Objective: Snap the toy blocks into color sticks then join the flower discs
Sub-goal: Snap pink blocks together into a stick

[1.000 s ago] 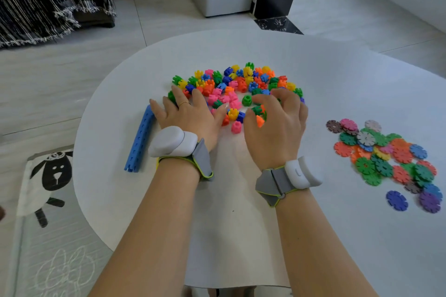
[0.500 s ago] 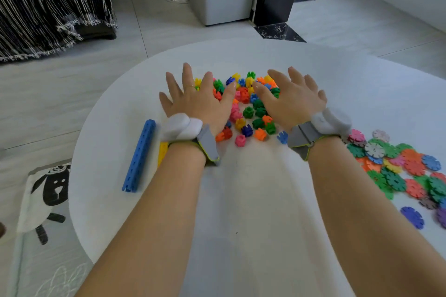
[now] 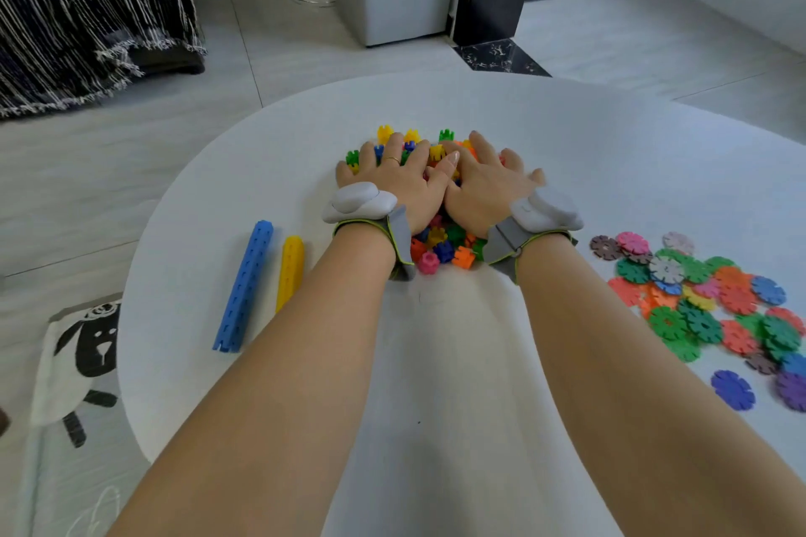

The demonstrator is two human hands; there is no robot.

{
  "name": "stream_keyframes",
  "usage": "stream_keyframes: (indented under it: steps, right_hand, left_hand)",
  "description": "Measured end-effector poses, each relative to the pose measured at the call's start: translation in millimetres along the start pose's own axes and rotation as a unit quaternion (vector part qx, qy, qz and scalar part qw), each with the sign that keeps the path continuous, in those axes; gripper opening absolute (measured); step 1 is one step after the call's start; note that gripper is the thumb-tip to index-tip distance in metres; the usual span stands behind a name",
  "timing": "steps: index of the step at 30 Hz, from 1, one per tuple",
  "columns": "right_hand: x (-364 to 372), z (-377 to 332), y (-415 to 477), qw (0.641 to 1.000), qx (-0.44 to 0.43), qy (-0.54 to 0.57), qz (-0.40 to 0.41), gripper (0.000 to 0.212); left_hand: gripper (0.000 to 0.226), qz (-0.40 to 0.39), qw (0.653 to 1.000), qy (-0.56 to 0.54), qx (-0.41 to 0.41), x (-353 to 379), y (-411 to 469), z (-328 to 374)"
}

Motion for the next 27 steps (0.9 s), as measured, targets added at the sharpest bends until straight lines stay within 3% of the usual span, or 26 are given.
stream_keyframes:
  steps: [7, 16, 21, 27]
  right_hand:
    - [1, -3, -30, 0.999, 0.015, -0.015, 0.028, 0.045]
    - [1, -10, -69, 1.000, -0.005, 0.029, -0.006, 0.048]
    - [-37, -8, -84, 0.971, -0.024, 0.206, 0.116, 0.042]
    - [-57, 2, -121, 0.961, -0.023, 0.204, 0.183, 0.037]
  left_hand:
    - [0.064, 0.002, 1.000, 0.003, -0.002, 5, -34, -3]
    - [0.061, -0.024, 1.000, -0.012, -0.009, 10, -77, -7]
    - [0.045, 0.012, 0.991, -0.134, 0.011, -5, -85, -11]
    - [0.036, 0.079, 0.962, -0.257, 0.038, -22, -104, -32]
Point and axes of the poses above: each hand's wrist, its own y-axis towards the middle knuckle, its own x-axis out of the palm, z = x × y, the point moved 9 cm from there along y, towards the middle knuckle, and after that the axes turned 14 degrees about -x, right-handed, at the moved point
